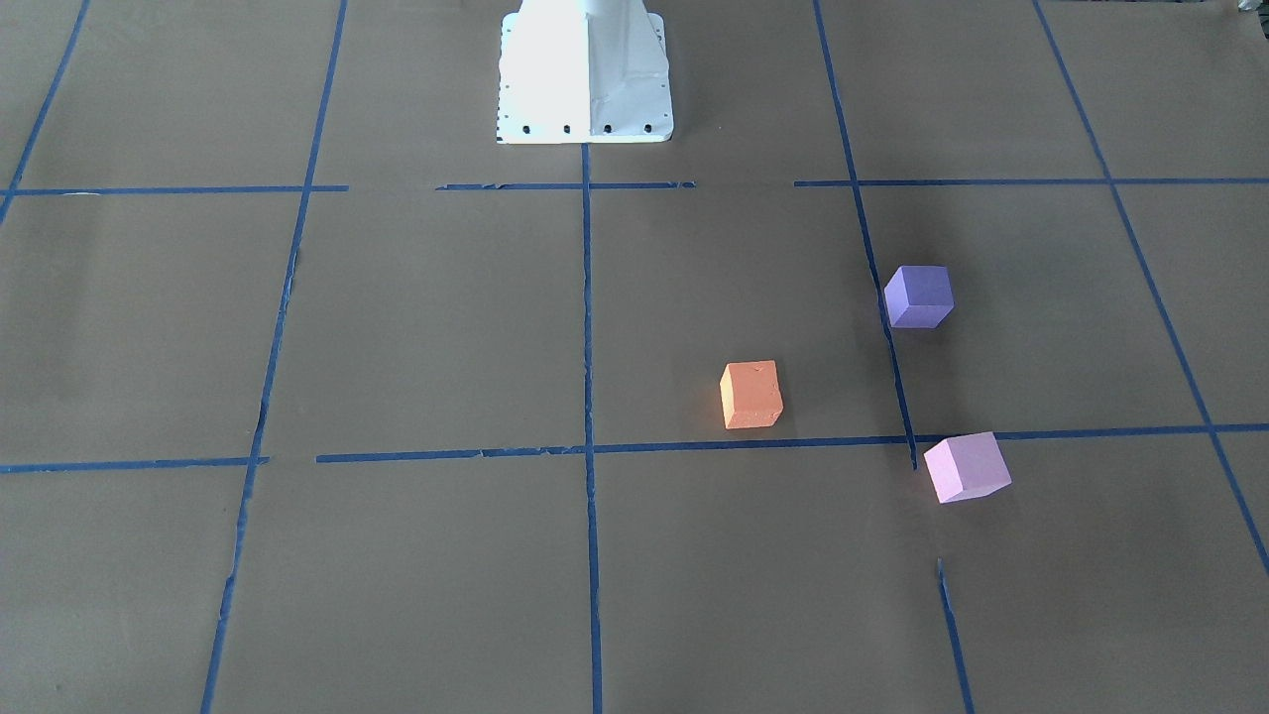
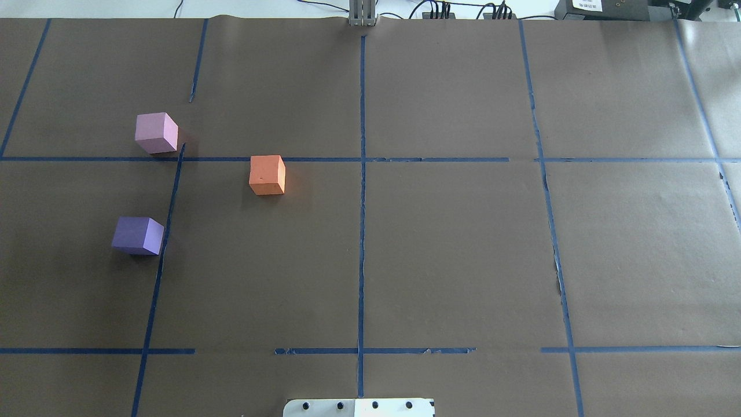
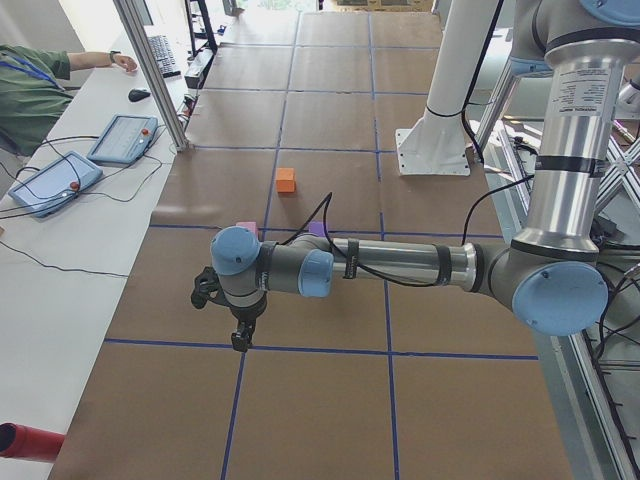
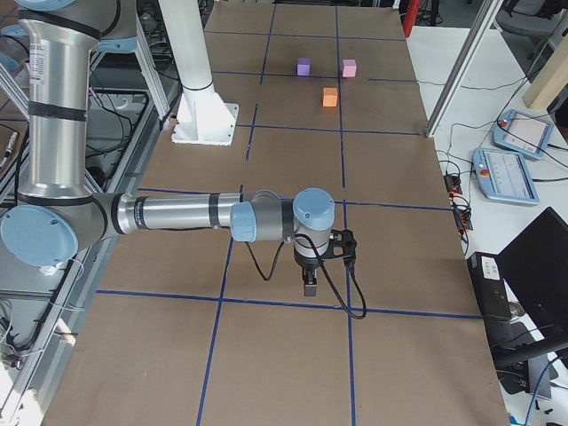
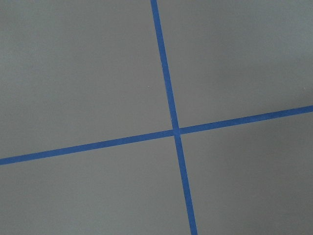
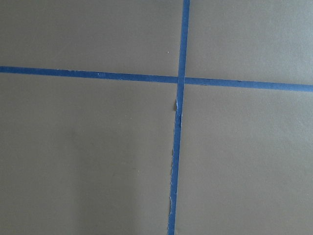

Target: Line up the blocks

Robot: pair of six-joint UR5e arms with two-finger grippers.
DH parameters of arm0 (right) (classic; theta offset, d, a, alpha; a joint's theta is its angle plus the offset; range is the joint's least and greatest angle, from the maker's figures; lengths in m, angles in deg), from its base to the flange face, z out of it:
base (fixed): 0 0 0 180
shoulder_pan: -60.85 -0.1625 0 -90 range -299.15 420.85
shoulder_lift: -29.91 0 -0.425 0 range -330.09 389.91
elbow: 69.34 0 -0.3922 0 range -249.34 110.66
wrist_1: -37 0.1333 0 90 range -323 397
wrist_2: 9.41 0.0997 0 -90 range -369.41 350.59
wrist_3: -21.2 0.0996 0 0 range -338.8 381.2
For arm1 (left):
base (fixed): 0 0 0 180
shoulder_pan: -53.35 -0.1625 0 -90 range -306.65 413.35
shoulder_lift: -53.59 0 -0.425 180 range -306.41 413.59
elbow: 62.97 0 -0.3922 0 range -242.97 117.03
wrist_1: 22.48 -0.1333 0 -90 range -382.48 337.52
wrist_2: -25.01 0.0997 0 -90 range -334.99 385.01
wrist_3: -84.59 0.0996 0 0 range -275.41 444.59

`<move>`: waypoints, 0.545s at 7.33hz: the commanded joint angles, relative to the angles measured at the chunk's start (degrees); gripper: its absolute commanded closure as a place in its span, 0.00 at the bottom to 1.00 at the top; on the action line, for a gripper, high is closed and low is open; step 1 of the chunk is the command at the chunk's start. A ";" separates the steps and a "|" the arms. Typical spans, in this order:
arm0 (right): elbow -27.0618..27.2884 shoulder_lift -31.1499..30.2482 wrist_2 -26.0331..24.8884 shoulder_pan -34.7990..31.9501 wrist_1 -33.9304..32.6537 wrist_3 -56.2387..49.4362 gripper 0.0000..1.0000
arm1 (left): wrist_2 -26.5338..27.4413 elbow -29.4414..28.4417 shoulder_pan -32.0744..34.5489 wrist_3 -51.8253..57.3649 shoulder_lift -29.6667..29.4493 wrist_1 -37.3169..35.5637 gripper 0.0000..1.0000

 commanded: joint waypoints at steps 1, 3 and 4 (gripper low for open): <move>-0.06 0.00 0.00 0.00 0.00 0.00 0.00 | 0.05 0.18 -0.17 0.17 -0.35 0.17 0.00; 0.03 0.00 0.00 0.00 0.00 0.00 0.00 | -0.13 0.18 -5.93 0.26 -1.66 7.07 0.00; -0.06 0.00 0.00 0.00 0.00 0.00 0.00 | -2.22 1.74 -10.07 -2.09 -1.41 13.04 0.00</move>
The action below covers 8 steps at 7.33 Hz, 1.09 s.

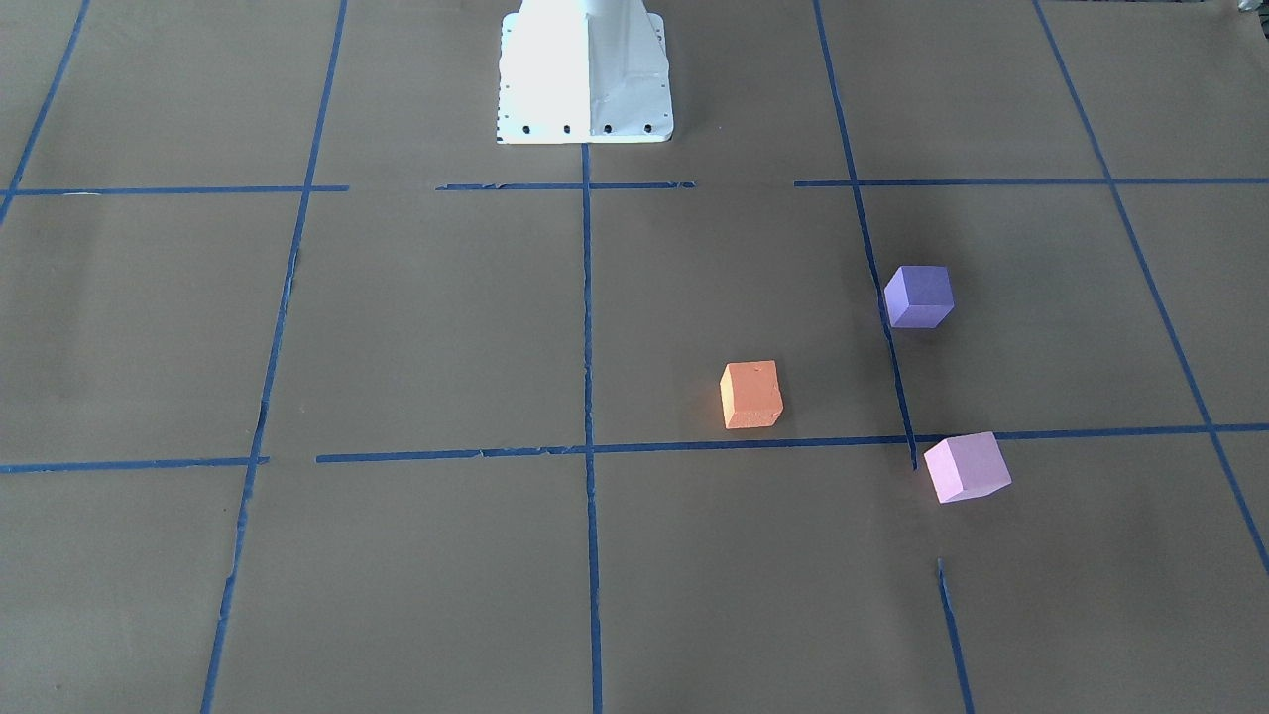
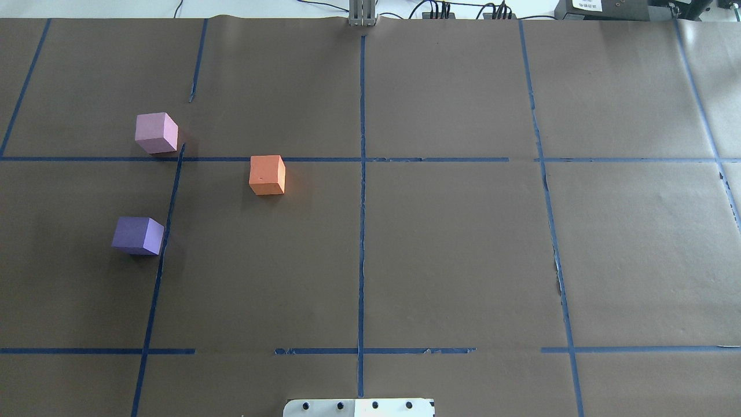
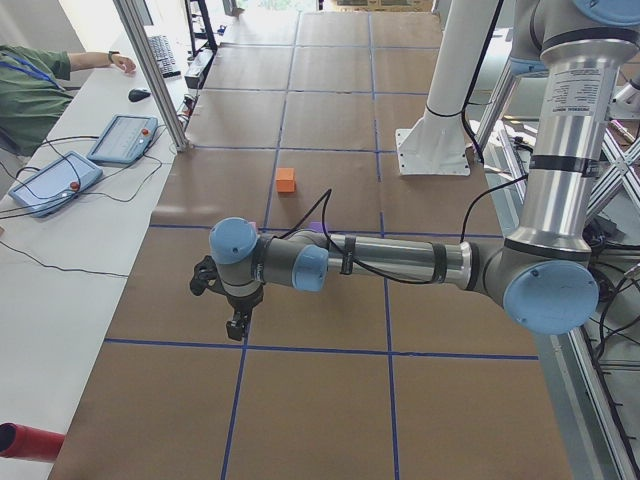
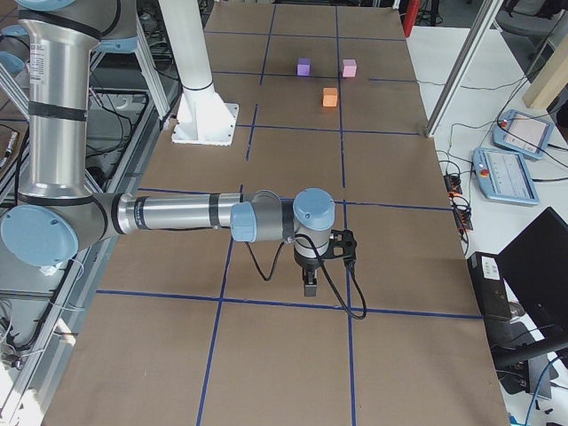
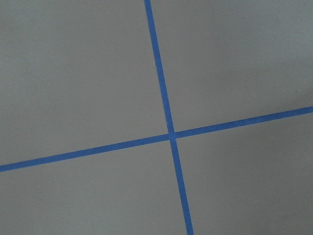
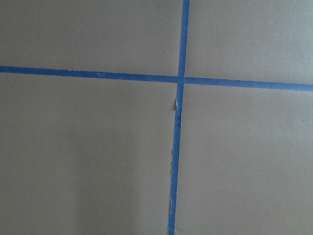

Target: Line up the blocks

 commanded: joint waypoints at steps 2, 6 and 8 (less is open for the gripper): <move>-0.02 0.00 0.00 0.00 0.00 0.00 0.00 | -1.58 4.68 -14.49 -20.77 -5.65 7.51 0.00; -0.02 0.00 0.00 0.00 0.00 0.00 0.00 | 7.63 1.81 -34.28 -57.64 -23.05 6.81 0.00; 0.07 0.00 0.00 0.00 0.00 0.00 0.00 | 14.46 -2.15 -39.74 -68.65 -28.61 6.81 0.00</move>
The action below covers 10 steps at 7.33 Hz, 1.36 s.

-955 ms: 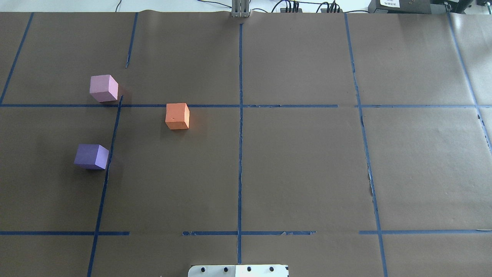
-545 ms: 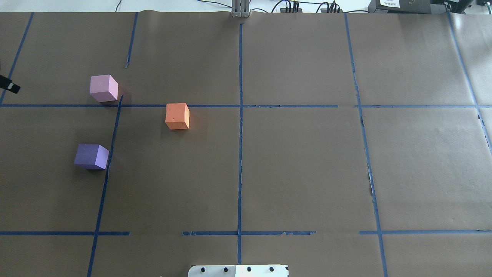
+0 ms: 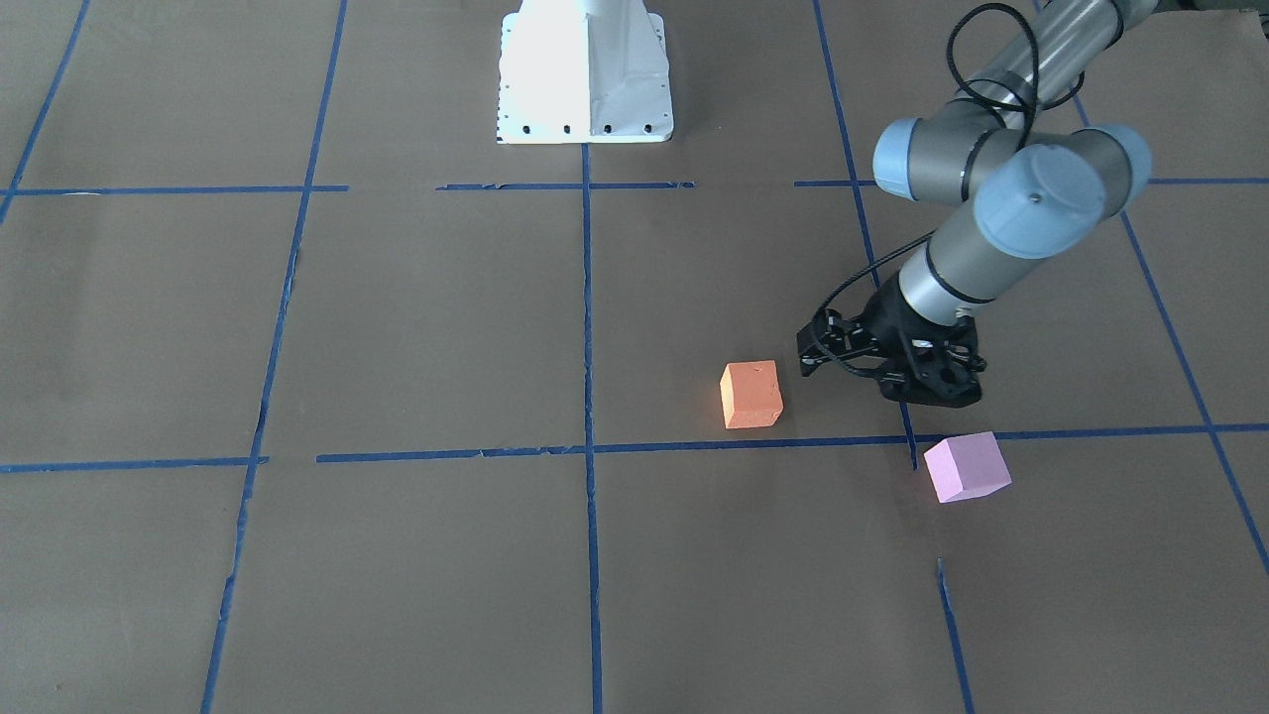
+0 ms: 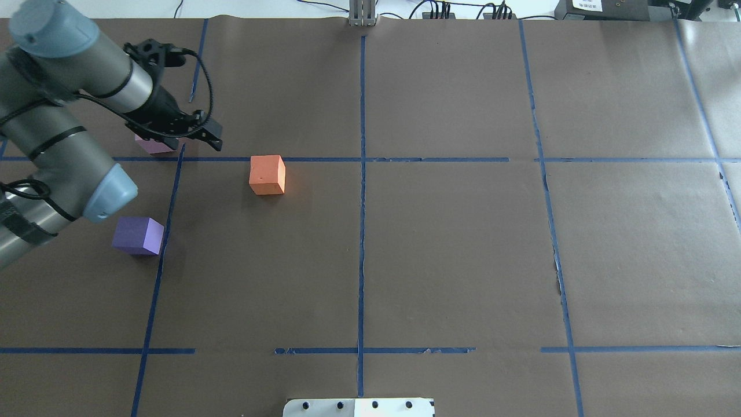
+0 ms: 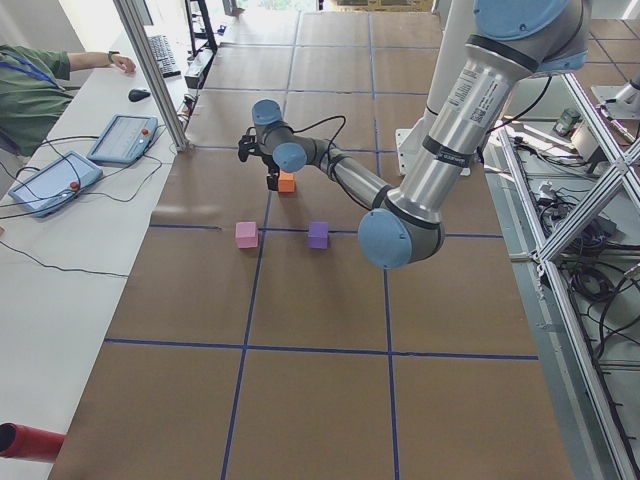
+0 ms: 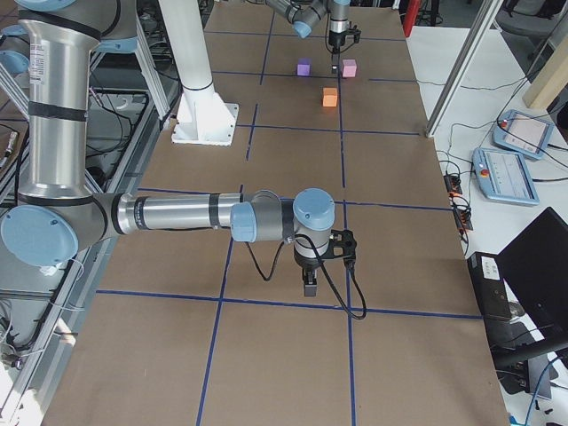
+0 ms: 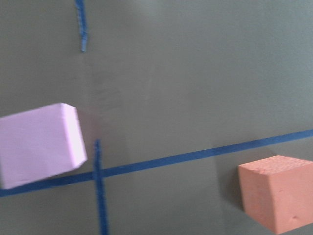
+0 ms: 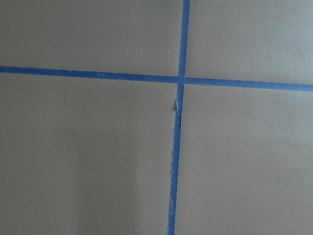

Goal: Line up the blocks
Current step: 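Reach the left gripper over the orange cube and lower onto it, then close the left gripper on the orange cube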

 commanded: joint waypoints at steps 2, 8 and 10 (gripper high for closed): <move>0.03 0.00 0.00 0.00 0.00 0.00 0.00 | 7.89 -3.80 -5.15 -6.70 -4.56 -0.59 0.00; 0.03 0.00 0.00 0.00 0.00 0.00 0.00 | 10.80 -8.47 -9.55 -9.69 -6.85 -1.65 0.02; 0.03 0.00 0.00 0.00 0.00 0.00 0.00 | 10.19 -8.29 -8.68 -9.16 -6.85 -1.74 0.74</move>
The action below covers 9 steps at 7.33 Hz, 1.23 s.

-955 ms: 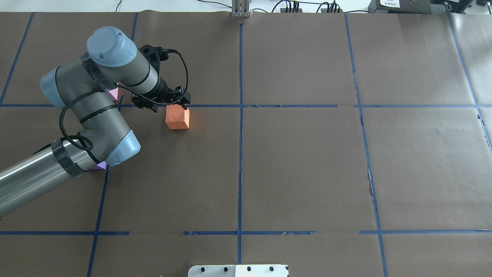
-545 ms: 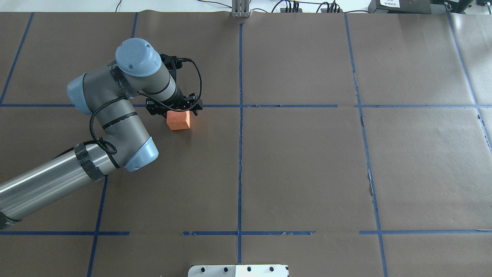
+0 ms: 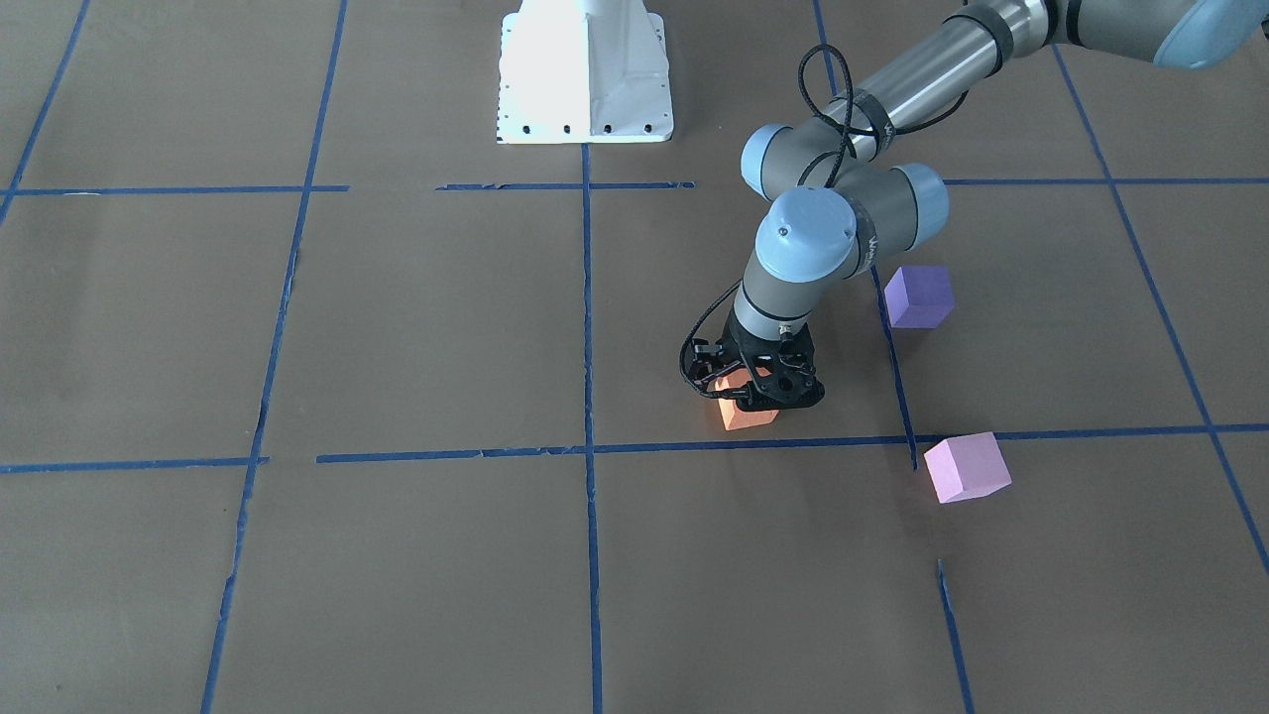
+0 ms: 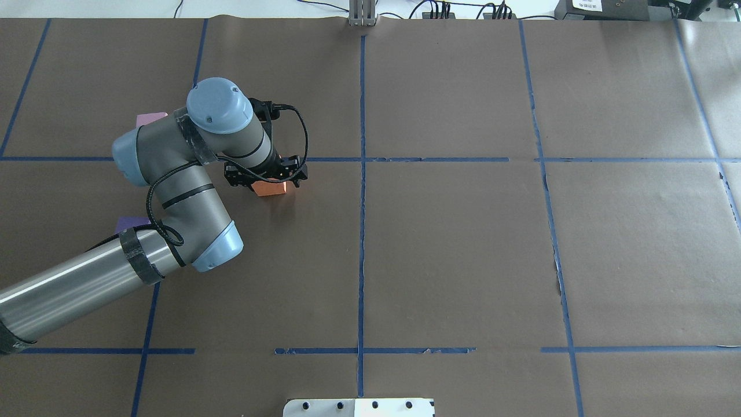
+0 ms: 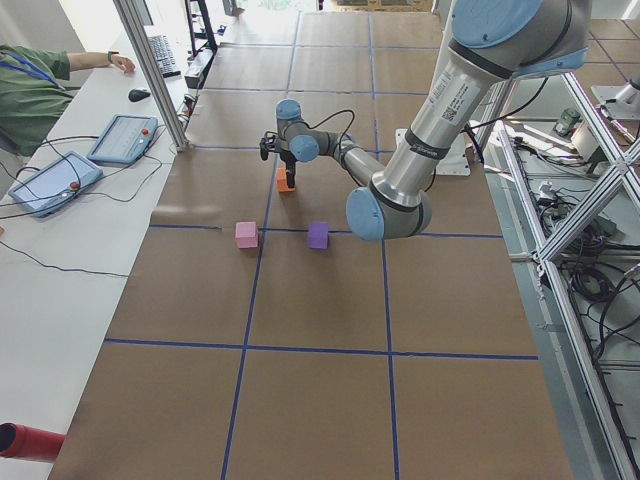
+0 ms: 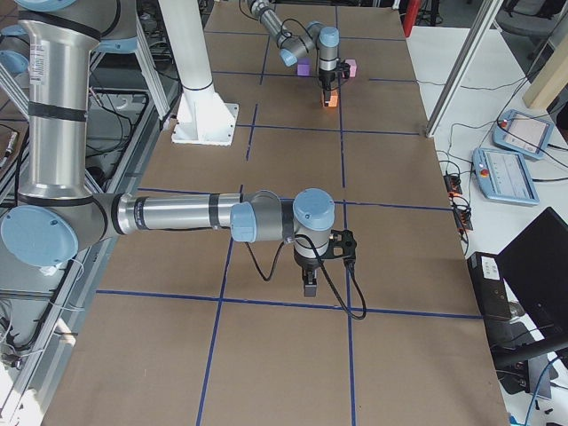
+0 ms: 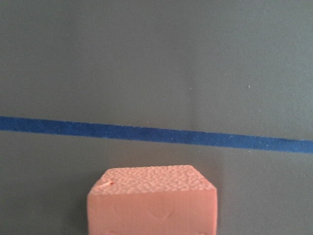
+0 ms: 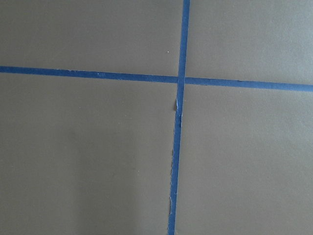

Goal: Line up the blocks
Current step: 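Close the left gripper on the orange cube, then carry the orange cube with the left gripper toward the pink and purple cubes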

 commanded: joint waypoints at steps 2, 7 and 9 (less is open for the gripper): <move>0.01 0.00 0.00 0.00 0.00 0.00 0.00 | -2.73 0.70 3.60 0.28 0.30 -0.16 0.79; 0.01 0.00 0.00 0.00 0.00 0.00 0.00 | -6.88 12.04 10.20 25.46 19.16 -0.51 0.76; 0.01 0.00 0.00 0.00 0.00 0.00 0.00 | -6.97 11.43 11.00 30.68 22.00 -0.42 0.75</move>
